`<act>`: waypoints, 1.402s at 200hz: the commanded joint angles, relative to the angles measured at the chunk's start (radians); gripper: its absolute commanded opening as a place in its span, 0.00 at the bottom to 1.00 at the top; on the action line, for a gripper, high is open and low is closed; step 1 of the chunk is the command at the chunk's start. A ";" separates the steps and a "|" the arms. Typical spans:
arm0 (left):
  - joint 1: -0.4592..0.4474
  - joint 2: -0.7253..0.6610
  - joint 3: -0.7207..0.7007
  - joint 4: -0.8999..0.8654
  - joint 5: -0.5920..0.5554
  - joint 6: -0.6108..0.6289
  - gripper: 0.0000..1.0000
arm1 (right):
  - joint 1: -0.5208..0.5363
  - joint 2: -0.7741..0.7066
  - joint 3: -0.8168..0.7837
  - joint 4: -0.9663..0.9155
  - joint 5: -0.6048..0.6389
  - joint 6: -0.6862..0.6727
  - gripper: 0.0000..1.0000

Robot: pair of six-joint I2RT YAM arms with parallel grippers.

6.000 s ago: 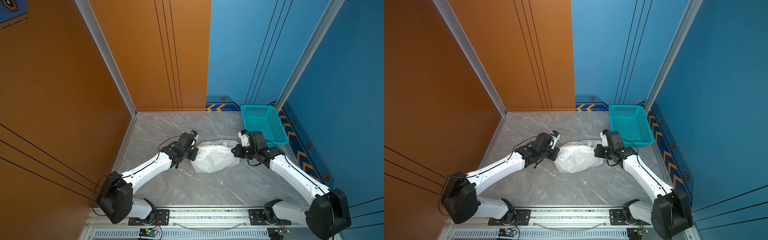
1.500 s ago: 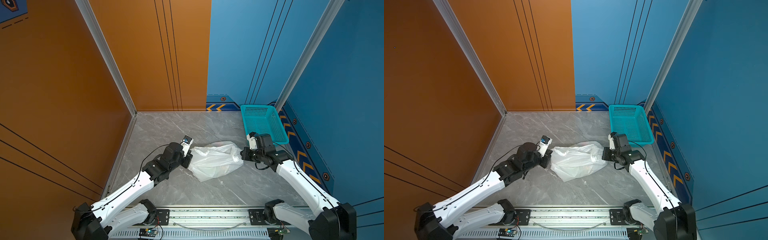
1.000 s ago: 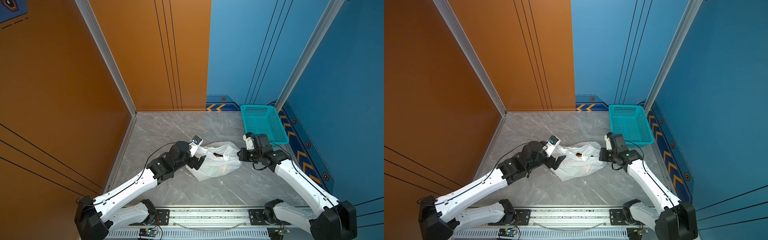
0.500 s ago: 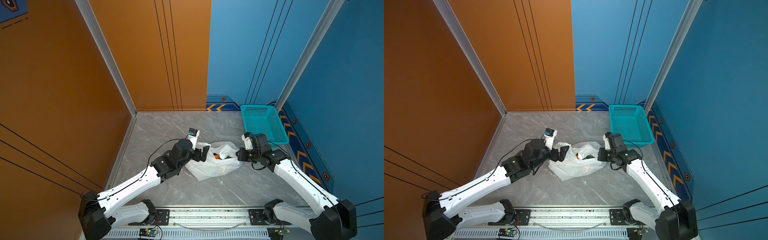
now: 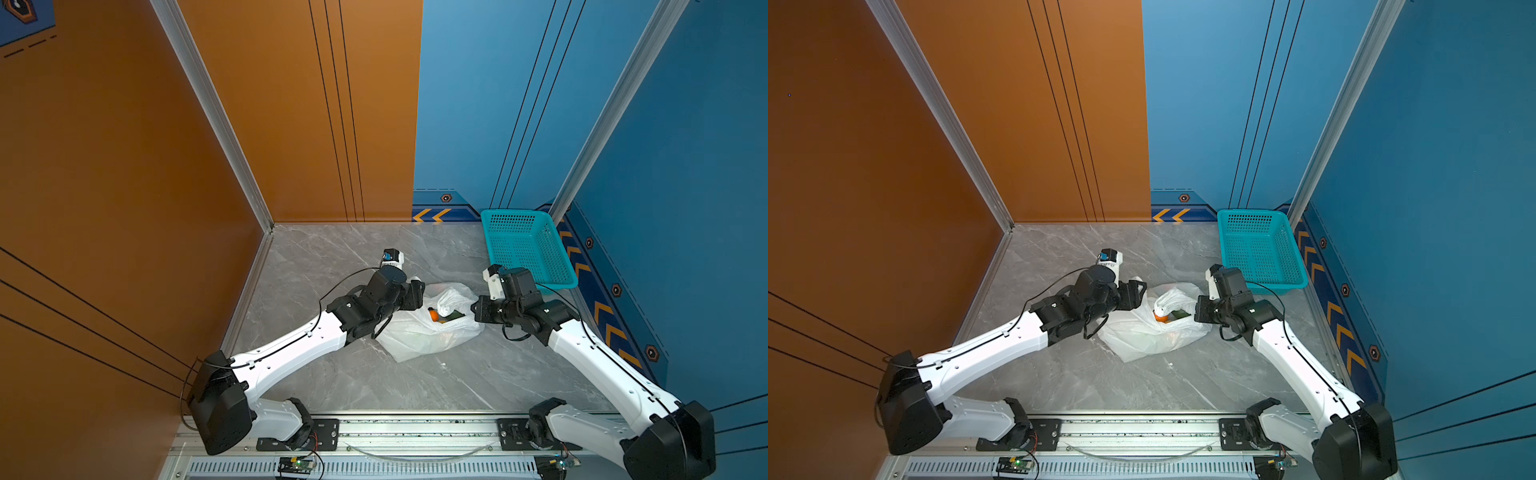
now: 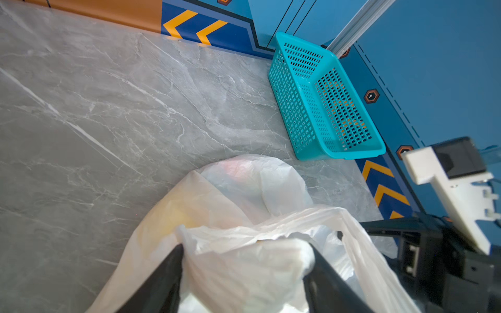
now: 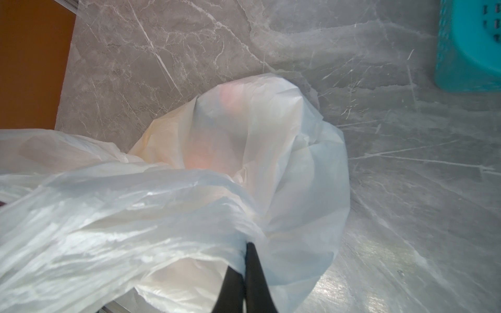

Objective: Untie the knot of the plastic bag and take out the fruit
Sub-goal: Open the plastic bag at the center of the table.

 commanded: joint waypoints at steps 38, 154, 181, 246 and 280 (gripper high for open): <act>-0.015 0.022 0.012 -0.082 -0.055 -0.005 0.16 | 0.006 -0.037 -0.022 0.028 0.032 0.025 0.00; -0.060 -0.283 -0.271 -0.008 0.154 0.157 0.00 | -0.091 -0.087 0.149 -0.225 -0.024 -0.163 0.71; -0.088 -0.325 -0.310 0.004 0.157 0.184 0.00 | -0.081 0.031 0.331 -0.280 -0.063 -0.243 0.80; -0.102 -0.405 -0.367 0.070 0.108 0.191 0.00 | 0.237 0.425 0.672 -0.442 -0.007 -0.537 0.96; -0.104 -0.434 -0.389 0.069 0.098 0.185 0.00 | 0.348 0.506 0.688 -0.472 0.113 -0.605 0.98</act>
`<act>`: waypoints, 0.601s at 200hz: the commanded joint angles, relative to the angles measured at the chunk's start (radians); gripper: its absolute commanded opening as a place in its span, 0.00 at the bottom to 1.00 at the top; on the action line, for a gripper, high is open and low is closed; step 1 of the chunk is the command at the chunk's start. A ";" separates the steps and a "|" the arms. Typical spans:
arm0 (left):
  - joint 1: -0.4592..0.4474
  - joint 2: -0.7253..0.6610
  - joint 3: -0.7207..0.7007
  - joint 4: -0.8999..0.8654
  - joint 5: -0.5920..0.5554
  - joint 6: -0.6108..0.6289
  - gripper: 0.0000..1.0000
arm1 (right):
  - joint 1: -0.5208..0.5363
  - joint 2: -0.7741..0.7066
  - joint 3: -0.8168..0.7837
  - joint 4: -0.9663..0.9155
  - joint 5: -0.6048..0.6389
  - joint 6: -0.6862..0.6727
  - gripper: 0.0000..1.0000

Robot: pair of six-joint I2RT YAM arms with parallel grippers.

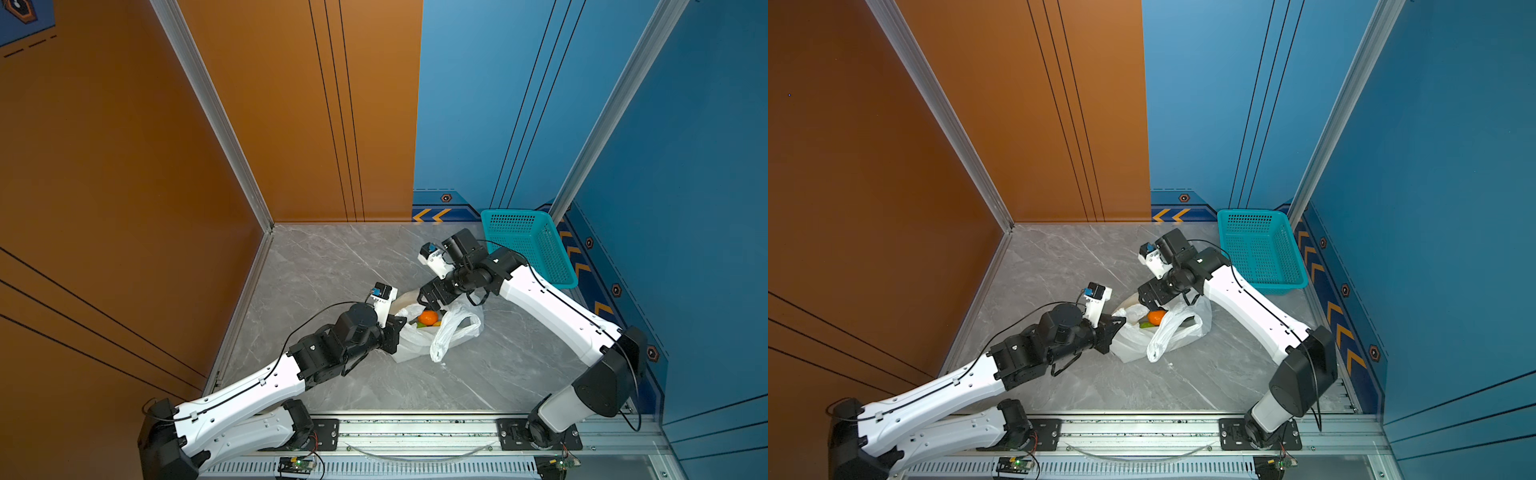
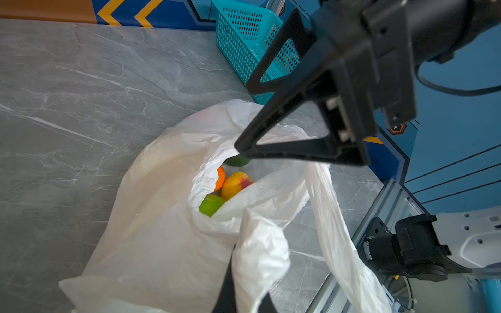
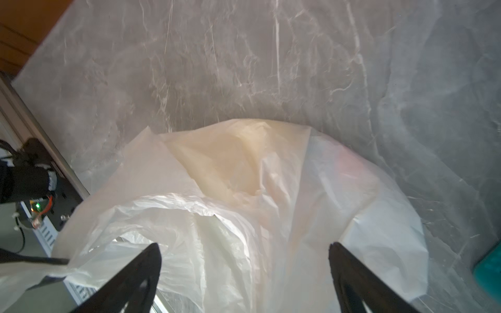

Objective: Untie the knot of the plastic bag and take out the fruit
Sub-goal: Open the plastic bag at the center of the table.

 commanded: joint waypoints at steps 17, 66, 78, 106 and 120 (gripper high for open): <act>-0.014 -0.049 -0.034 0.004 -0.034 0.010 0.00 | 0.078 0.041 0.017 -0.096 0.163 -0.109 0.97; -0.013 -0.106 -0.046 -0.024 -0.024 0.022 0.00 | 0.081 0.077 -0.069 0.062 0.346 -0.062 0.60; -0.014 -0.115 -0.046 -0.033 -0.022 0.027 0.00 | 0.073 0.077 -0.083 0.104 0.367 -0.053 0.46; -0.006 -0.126 -0.045 -0.078 -0.020 0.038 0.00 | 0.004 0.049 -0.083 0.174 0.374 0.008 0.01; 0.002 -0.126 -0.039 -0.099 -0.019 0.047 0.00 | -0.045 0.017 -0.086 0.205 0.359 0.053 0.00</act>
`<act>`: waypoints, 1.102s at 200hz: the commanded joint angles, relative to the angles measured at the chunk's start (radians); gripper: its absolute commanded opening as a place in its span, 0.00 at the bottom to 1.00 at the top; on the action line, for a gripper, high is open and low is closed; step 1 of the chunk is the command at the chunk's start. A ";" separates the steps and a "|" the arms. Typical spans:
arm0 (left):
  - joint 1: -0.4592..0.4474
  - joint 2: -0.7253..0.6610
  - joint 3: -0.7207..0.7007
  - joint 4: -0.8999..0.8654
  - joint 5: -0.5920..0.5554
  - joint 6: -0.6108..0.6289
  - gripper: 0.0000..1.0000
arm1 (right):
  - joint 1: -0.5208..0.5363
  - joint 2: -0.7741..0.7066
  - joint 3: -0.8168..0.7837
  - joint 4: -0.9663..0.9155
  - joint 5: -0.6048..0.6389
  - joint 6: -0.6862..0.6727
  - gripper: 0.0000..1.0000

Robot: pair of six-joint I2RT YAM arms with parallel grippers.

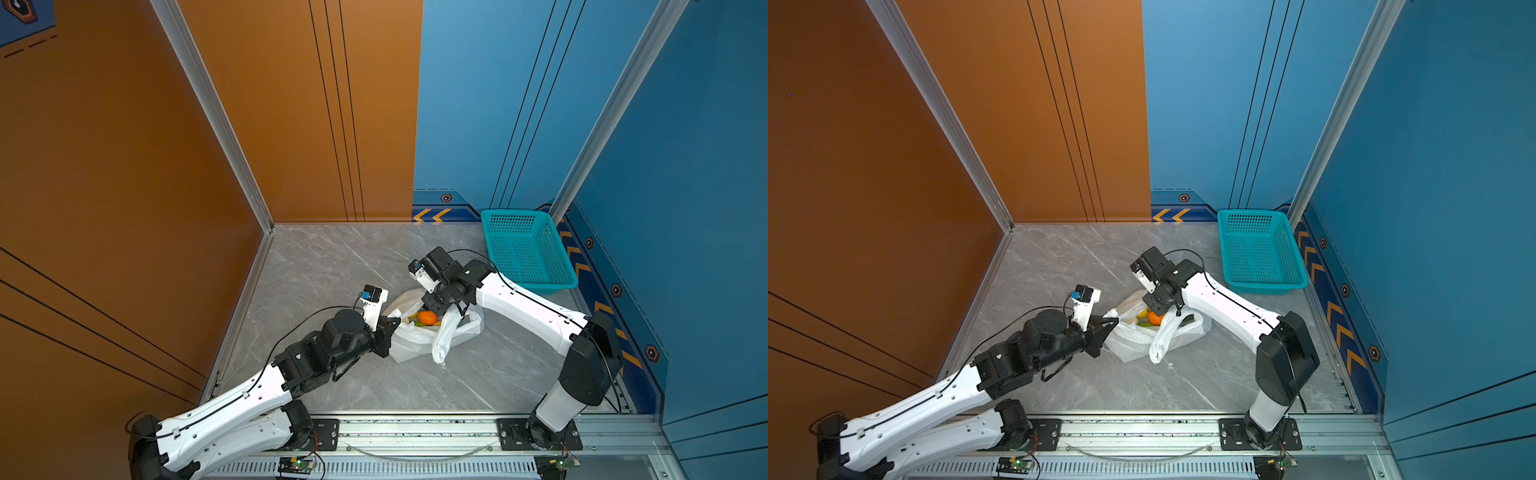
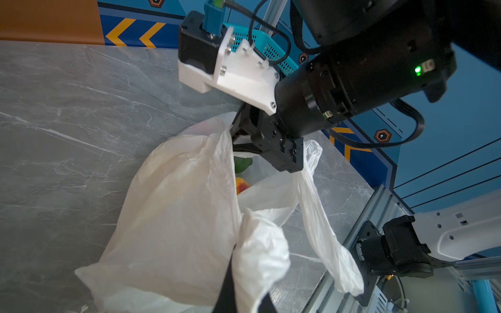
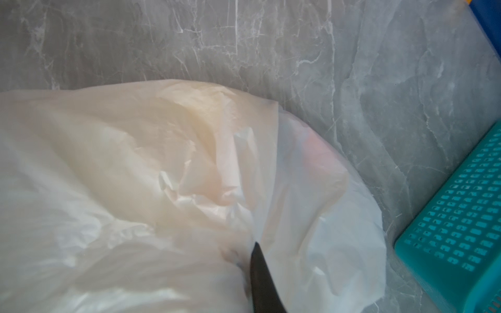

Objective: Untie the knot of the plastic bag and take out the fruit
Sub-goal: Open the plastic bag at the center of the table.

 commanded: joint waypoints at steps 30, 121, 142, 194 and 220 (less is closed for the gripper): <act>0.020 -0.014 0.010 -0.106 -0.015 0.053 0.00 | -0.180 -0.097 -0.012 0.125 -0.005 0.139 0.00; 0.048 -0.082 0.066 -0.235 -0.105 0.092 0.98 | -0.166 -0.054 0.021 0.104 -0.082 0.155 0.00; 0.079 -0.112 0.083 -0.259 -0.153 0.083 0.98 | -0.164 -0.052 0.033 0.104 -0.096 0.157 0.00; 0.236 0.016 0.206 -0.160 0.000 0.010 0.98 | -0.149 -0.049 0.053 0.104 -0.114 0.168 0.00; 0.251 0.135 0.269 -0.071 0.113 0.000 0.98 | -0.146 -0.039 0.060 0.104 -0.117 0.171 0.00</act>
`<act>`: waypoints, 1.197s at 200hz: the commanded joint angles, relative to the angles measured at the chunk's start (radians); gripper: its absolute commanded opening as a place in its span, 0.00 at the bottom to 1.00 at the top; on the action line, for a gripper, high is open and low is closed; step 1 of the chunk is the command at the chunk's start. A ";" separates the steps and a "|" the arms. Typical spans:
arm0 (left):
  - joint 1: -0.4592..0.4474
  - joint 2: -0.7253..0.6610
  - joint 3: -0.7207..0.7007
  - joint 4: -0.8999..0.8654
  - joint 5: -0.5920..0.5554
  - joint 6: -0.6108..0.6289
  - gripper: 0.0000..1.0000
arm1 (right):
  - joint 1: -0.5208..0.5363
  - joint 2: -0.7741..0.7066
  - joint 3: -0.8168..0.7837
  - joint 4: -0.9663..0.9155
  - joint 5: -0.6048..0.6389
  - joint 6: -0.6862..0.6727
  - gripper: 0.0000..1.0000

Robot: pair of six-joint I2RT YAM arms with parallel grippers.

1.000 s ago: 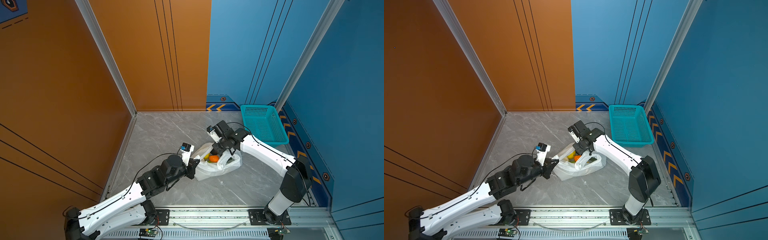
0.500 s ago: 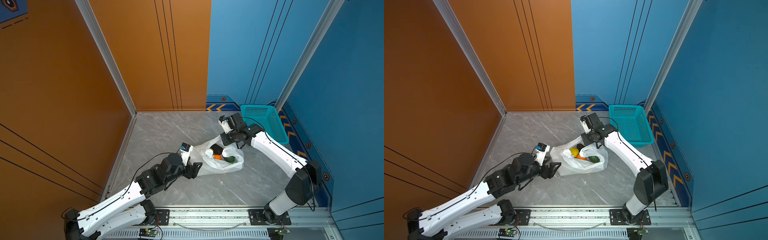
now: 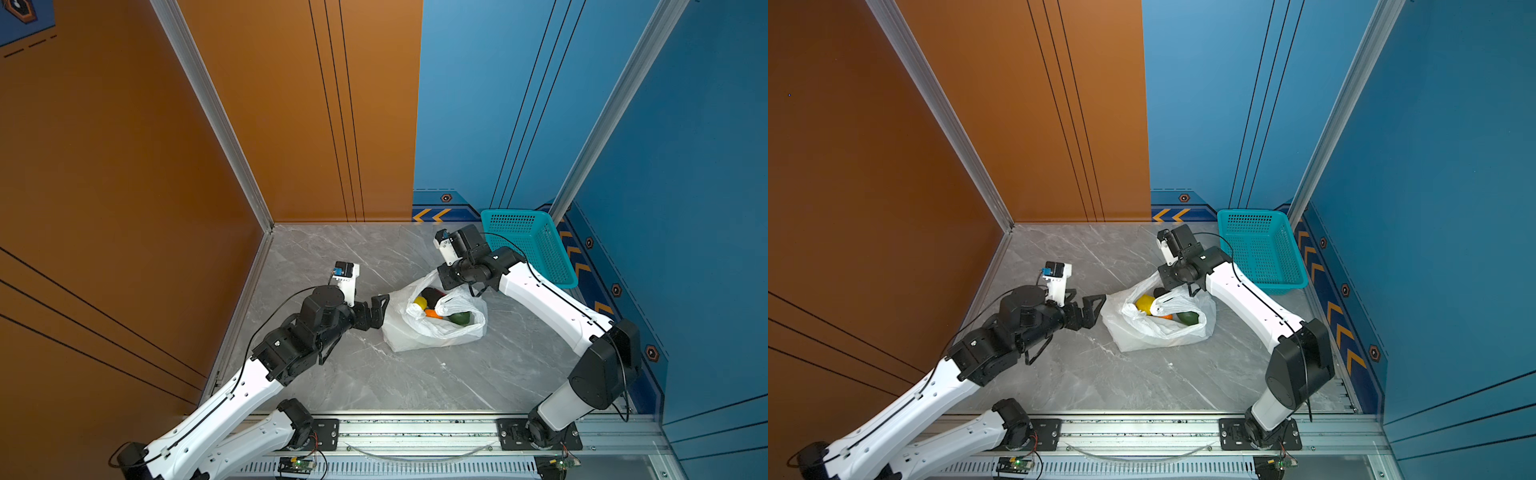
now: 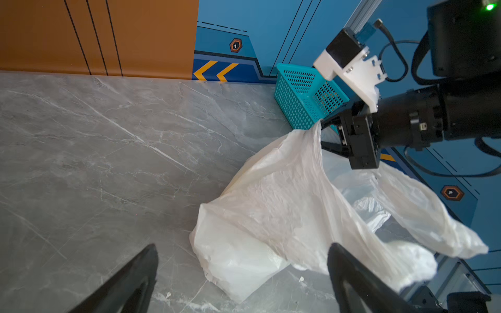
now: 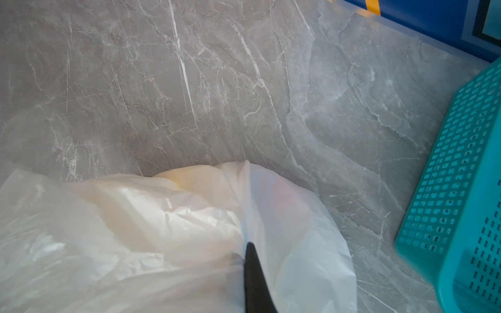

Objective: Untie the knot of the plastic bag and take out the fruit
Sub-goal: Open the plastic bag at the center of the table.

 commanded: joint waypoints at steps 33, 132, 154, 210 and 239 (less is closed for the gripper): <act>-0.054 0.222 0.112 0.122 0.215 -0.003 0.98 | 0.008 0.025 0.038 0.020 -0.017 0.027 0.00; -0.140 0.585 0.336 -0.263 -0.135 0.015 0.98 | -0.007 -0.006 0.035 0.029 -0.028 0.027 0.00; -0.168 0.618 0.338 -0.320 -0.179 0.013 0.99 | -0.023 -0.017 0.028 0.047 -0.050 0.038 0.00; -0.119 0.547 0.287 -0.470 -0.383 -0.006 0.46 | -0.036 -0.031 0.010 0.053 -0.067 0.032 0.00; -0.067 0.489 0.254 -0.469 -0.346 0.009 0.21 | -0.037 -0.031 -0.003 0.062 -0.077 0.028 0.00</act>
